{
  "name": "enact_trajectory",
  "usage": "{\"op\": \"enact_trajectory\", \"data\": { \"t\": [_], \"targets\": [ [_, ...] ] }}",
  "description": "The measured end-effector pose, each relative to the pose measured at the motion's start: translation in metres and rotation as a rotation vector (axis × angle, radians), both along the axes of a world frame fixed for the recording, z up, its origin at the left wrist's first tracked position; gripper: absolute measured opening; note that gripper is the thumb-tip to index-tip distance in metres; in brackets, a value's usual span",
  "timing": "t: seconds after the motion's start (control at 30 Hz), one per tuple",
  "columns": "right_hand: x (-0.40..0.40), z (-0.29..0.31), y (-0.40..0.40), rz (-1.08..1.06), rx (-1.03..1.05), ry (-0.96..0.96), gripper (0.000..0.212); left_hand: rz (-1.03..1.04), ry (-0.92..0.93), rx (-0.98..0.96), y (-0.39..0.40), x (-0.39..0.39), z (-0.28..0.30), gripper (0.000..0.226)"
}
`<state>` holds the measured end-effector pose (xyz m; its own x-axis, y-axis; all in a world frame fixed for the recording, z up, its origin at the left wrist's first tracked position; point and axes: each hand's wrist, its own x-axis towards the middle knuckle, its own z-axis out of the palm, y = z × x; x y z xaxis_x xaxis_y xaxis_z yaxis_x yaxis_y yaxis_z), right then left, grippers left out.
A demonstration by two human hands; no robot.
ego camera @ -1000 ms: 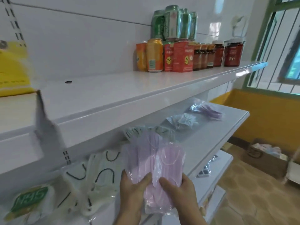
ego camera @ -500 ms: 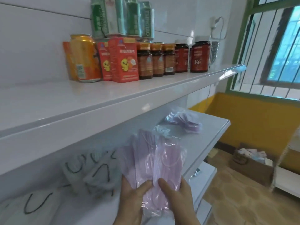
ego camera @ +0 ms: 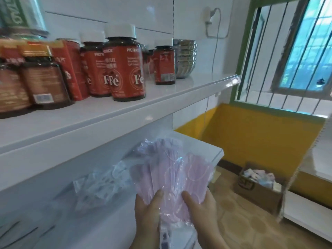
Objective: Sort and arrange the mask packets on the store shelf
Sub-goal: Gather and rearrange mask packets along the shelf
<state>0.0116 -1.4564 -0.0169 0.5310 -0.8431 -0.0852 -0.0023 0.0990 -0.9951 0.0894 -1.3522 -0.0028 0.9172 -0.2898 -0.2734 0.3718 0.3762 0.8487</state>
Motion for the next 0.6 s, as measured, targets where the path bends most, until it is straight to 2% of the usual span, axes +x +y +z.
{"op": "enact_trajectory", "data": {
  "t": [0.1,0.2,0.23,0.3,0.37,0.47,0.6],
  "targets": [
    [0.04,0.003,-0.04,0.061,0.022,0.034,0.037,0.082,0.016,0.025,-0.039,0.035,-0.001,0.034],
    [0.095,0.011,-0.082,0.112,-0.03,0.078,0.037,0.141,-0.036,0.155,-0.07,0.085,0.0,0.042],
    [0.113,0.017,-0.095,0.129,-0.058,0.097,0.045,0.161,-0.046,0.211,-0.08,0.104,0.0,0.049],
    [0.148,0.024,-0.121,0.169,-0.066,0.144,0.073,0.178,0.003,0.299,-0.097,0.157,-0.021,0.062],
    [0.17,0.032,-0.14,0.212,-0.039,0.216,0.083,0.127,0.085,0.275,-0.102,0.185,-0.023,0.057],
    [0.171,0.025,-0.155,0.26,-0.145,0.359,0.073,0.076,0.113,0.192,-0.095,0.175,-0.013,0.022],
    [0.146,0.014,-0.155,0.311,-0.322,0.369,0.055,0.103,0.124,0.23,-0.078,0.151,-0.007,0.024]
  ]
}}
